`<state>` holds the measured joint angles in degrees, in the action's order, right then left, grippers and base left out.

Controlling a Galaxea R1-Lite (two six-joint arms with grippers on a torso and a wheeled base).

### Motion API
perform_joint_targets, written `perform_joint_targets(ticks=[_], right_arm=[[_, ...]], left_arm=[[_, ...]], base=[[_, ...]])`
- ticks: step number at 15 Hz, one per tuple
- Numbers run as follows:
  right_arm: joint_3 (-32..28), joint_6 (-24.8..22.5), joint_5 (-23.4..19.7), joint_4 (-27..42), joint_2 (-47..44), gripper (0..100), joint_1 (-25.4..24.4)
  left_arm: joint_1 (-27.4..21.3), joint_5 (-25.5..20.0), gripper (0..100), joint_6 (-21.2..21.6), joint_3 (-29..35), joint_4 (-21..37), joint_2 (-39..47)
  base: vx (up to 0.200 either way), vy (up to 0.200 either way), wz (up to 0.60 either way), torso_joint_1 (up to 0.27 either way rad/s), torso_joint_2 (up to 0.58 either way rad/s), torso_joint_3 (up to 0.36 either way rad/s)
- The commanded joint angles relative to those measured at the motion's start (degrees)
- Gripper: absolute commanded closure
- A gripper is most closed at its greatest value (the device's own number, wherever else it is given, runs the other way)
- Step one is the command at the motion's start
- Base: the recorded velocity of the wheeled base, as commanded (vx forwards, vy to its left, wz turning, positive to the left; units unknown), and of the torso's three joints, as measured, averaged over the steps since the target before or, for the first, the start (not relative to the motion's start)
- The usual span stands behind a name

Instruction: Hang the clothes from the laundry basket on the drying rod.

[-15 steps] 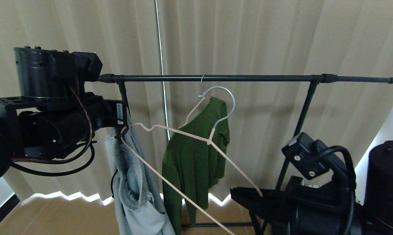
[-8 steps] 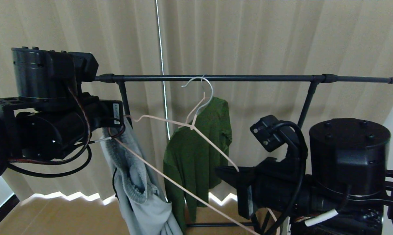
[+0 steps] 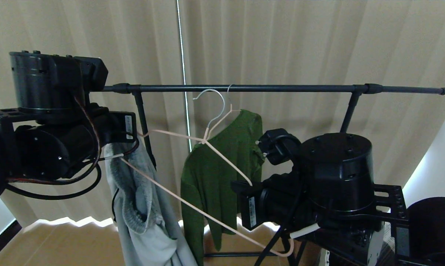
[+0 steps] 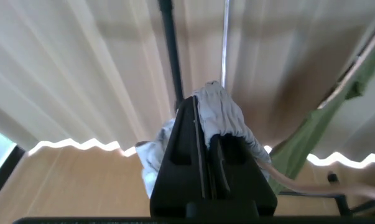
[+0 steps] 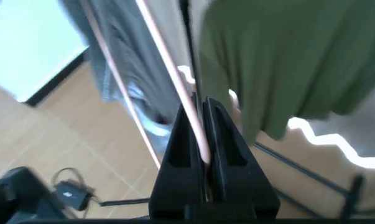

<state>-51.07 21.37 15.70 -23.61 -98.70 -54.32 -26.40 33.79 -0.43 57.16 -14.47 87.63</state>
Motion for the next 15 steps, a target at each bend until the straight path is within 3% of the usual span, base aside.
perform_joint_targets(ticks=[1,5,13,15], right_arm=[[-0.09,-0.01,0.91,0.06,-0.45,100,0.62],[-0.53,-0.01,2.49,0.06,-0.53,100,3.26],[-4.48,-0.01,6.71,-0.47,-4.4,100,6.68],[-7.12,-0.01,8.29,-0.47,-6.33,100,7.3]], left_arm=[[0.13,0.13,100,0.69,-0.12,1.11,-1.58],[0.04,0.13,100,0.87,0.06,6.82,-5.18],[-1.46,0.22,100,1.13,-0.56,11.22,-7.03],[-1.81,0.22,100,4.38,-2.23,12.1,-9.14]], base=[[0.0,0.0,0.0,0.0,0.0,0.0],[0.0,0.0,0.0,0.0,0.0,0.0],[0.0,0.0,0.0,0.0,0.0,0.0],[0.0,0.0,0.0,0.0,0.0,0.0]])
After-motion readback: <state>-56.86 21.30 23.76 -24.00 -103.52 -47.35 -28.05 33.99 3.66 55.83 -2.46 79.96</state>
